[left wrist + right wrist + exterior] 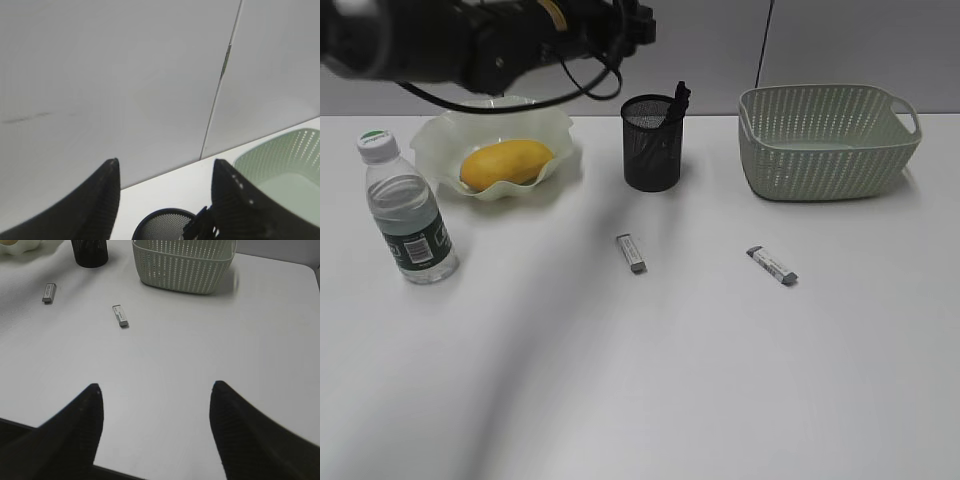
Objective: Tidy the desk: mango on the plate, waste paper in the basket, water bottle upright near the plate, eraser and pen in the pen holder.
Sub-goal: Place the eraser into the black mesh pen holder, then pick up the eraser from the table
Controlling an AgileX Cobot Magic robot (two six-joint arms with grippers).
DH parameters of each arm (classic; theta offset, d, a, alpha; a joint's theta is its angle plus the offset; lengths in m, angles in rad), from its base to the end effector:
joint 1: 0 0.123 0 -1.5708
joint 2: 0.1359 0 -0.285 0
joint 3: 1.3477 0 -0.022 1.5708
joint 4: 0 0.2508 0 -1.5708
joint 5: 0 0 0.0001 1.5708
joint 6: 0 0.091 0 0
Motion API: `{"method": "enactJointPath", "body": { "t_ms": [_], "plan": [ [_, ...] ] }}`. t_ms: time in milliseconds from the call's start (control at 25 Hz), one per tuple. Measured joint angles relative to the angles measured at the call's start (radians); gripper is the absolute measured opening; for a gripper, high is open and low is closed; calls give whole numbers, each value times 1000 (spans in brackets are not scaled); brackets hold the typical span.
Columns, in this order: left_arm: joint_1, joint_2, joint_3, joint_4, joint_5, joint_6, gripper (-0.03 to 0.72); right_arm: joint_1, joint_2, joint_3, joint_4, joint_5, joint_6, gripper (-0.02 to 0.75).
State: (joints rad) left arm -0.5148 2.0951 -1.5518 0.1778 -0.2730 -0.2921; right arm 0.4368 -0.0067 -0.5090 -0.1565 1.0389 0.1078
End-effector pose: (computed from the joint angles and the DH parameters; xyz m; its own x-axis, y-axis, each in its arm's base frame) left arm 0.4321 -0.2494 0.2404 -0.2250 -0.0110 -0.9743 0.5092 0.8512 -0.1272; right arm -0.0008 -0.0139 0.2823 -0.3867 -0.1500 -0.9099 -0.2979 0.9541 -0.0307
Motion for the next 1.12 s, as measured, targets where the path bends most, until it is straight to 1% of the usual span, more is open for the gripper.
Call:
{"method": "enactJointPath", "body": {
  "t_ms": [120, 240, 360, 400, 480, 560, 680, 800, 960, 1080, 1120],
  "plan": [
    [1, -177, 114, 72, 110, 5, 422, 0, 0, 0, 0, 0, 0, 529],
    [4, -388, 328, 131, 168, 7, 409, 0, 0, 0, 0, 0, 0, 529],
    [15, -653, 588, 144, 243, 7, 406, 0, 0, 0, -3, 0, 0, 529],
    [18, -734, 648, 134, 290, 7, 405, 0, 0, 0, -6, -1, 0, 529],
    [18, -929, 743, 112, 465, 7, 405, 0, 1, 0, -10, -1, 0, 529],
    [18, -1095, 782, 74, 662, 7, 402, 0, 28, -1, -13, -1, 0, 529],
    [18, -1349, 798, 36, 968, 7, 391, 0, 123, -6, -14, -22, -13, 529],
    [18, -1546, 814, 23, 1191, -3, 384, 0, 264, -19, -9, -111, -16, 529],
    [18, -1753, 903, -3, 1302, -26, 382, 0, 456, -21, 5, -285, -18, 529],
    [22, -1865, 990, -35, 1343, -35, 381, 0, 611, -29, 8, -388, -20, 529],
    [26, -1886, 1002, -39, 1349, -36, 379, 0, 654, -38, 9, -415, -20, 529]
  ]
}}
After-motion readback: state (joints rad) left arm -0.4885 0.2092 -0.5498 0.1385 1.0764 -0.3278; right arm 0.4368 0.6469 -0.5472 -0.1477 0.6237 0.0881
